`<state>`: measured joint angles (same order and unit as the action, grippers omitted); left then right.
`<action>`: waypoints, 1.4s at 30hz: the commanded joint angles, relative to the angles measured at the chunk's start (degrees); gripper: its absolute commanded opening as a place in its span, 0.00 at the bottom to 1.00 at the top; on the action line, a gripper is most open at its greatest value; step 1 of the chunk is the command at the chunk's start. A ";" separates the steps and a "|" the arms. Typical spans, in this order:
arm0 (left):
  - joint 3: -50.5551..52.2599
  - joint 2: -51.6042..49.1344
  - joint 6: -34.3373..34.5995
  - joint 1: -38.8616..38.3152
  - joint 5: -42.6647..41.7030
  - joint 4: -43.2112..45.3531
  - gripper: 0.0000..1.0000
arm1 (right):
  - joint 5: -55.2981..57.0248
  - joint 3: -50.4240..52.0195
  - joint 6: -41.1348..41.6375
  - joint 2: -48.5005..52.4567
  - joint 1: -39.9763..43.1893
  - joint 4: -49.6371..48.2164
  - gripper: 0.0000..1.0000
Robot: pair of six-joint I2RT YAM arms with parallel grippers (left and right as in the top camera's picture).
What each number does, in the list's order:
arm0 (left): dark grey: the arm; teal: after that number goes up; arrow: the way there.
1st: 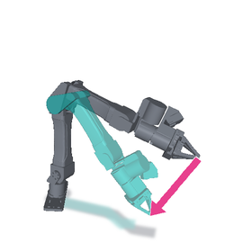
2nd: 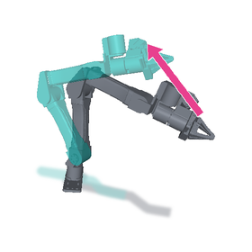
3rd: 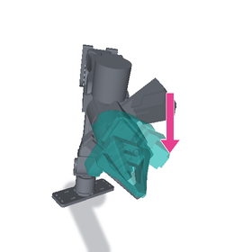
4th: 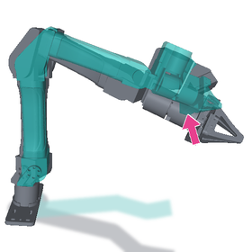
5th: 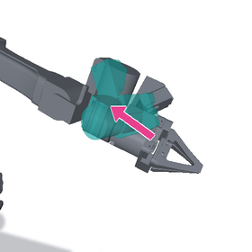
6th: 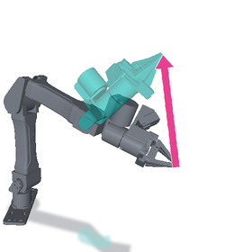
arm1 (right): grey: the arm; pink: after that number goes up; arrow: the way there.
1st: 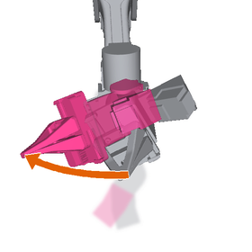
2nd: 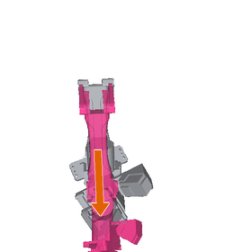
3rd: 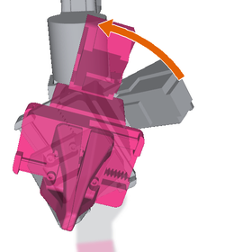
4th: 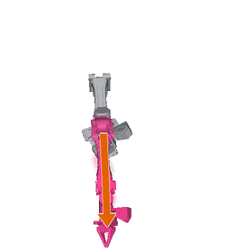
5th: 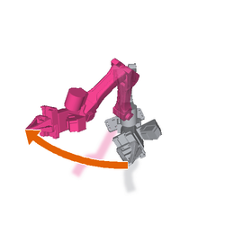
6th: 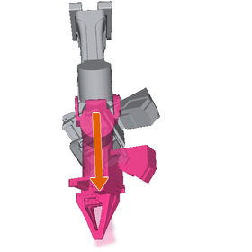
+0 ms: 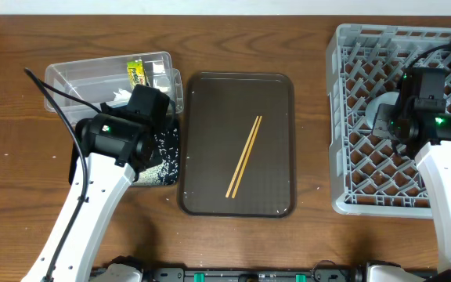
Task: Sort waste into correct bins and load items into the dishwasher rack
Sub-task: 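Release bowl and withdraw right gripper from rack, then lower right gripper onto wooden chopsticks and pinch them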
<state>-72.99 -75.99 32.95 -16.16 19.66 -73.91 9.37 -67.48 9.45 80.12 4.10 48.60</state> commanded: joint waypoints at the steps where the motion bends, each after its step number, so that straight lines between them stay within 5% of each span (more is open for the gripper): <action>1: -0.31 0.02 0.57 0.35 0.35 -0.22 0.68 | -9.38 0.00 -0.11 -0.28 -1.20 -0.90 0.24; 13: -0.31 0.04 0.55 1.33 -1.07 -0.20 0.72 | -14.56 0.00 2.82 1.60 -20.39 -4.94 0.39; 25: -0.31 0.13 -5.27 12.81 -11.67 0.94 0.73 | -8.48 0.00 12.37 15.41 -37.97 -9.66 0.39; 42: -0.31 0.13 -5.27 13.75 -11.74 1.07 0.73 | -6.45 -0.02 20.79 30.80 -42.53 -17.00 0.36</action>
<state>-72.99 -75.99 28.42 -2.70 7.86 -72.88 1.98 -67.48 27.33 109.84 -37.41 31.83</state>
